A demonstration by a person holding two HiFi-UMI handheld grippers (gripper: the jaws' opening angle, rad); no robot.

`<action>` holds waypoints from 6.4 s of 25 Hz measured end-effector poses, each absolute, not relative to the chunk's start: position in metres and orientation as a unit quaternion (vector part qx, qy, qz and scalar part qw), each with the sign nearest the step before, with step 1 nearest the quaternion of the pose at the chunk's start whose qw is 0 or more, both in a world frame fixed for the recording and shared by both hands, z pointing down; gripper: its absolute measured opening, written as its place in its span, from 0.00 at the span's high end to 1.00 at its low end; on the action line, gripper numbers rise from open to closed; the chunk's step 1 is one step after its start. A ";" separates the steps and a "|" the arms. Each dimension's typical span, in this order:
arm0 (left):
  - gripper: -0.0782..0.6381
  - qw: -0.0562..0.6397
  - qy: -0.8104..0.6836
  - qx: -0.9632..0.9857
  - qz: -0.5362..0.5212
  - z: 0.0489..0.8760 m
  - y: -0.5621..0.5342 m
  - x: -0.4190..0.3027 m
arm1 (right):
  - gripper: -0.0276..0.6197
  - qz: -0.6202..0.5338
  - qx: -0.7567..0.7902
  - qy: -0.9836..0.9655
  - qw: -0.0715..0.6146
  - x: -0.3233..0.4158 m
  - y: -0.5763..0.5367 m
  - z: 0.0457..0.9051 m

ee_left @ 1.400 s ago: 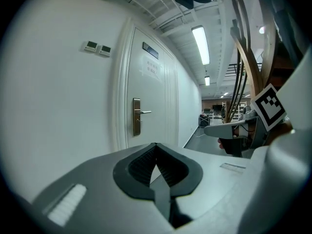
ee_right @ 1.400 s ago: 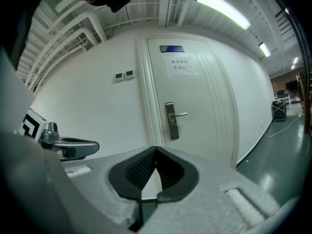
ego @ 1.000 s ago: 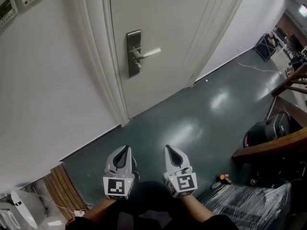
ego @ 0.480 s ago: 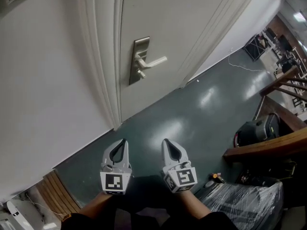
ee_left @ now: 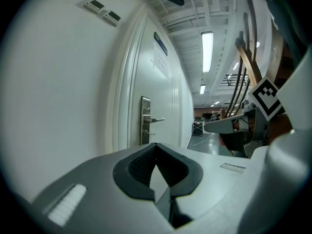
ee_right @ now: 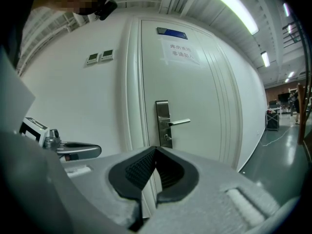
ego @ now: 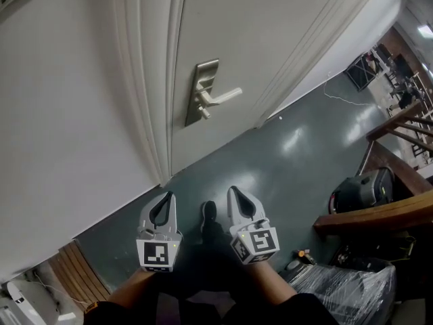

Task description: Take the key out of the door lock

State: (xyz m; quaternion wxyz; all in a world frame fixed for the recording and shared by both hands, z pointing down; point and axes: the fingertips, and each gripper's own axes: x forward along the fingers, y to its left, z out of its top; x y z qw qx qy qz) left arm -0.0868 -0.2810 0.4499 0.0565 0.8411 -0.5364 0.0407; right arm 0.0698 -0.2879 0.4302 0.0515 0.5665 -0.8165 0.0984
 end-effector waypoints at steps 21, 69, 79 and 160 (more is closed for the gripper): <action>0.87 0.057 -0.628 0.773 0.069 0.454 -0.410 -0.074 | 0.88 0.262 0.388 -0.883 0.014 0.058 -0.464 0.468; 0.83 0.082 -0.675 0.726 0.106 0.469 -0.445 -0.081 | 0.93 0.642 0.179 -0.719 -0.199 0.012 -0.548 0.506; 0.83 0.082 -0.668 0.733 0.101 0.467 -0.443 -0.084 | 0.94 0.655 0.181 -0.702 -0.213 0.018 -0.538 0.506; 0.87 0.094 -0.523 0.844 0.077 0.455 -0.050 0.083 | 0.93 0.151 0.520 -0.840 0.038 0.199 -0.040 0.456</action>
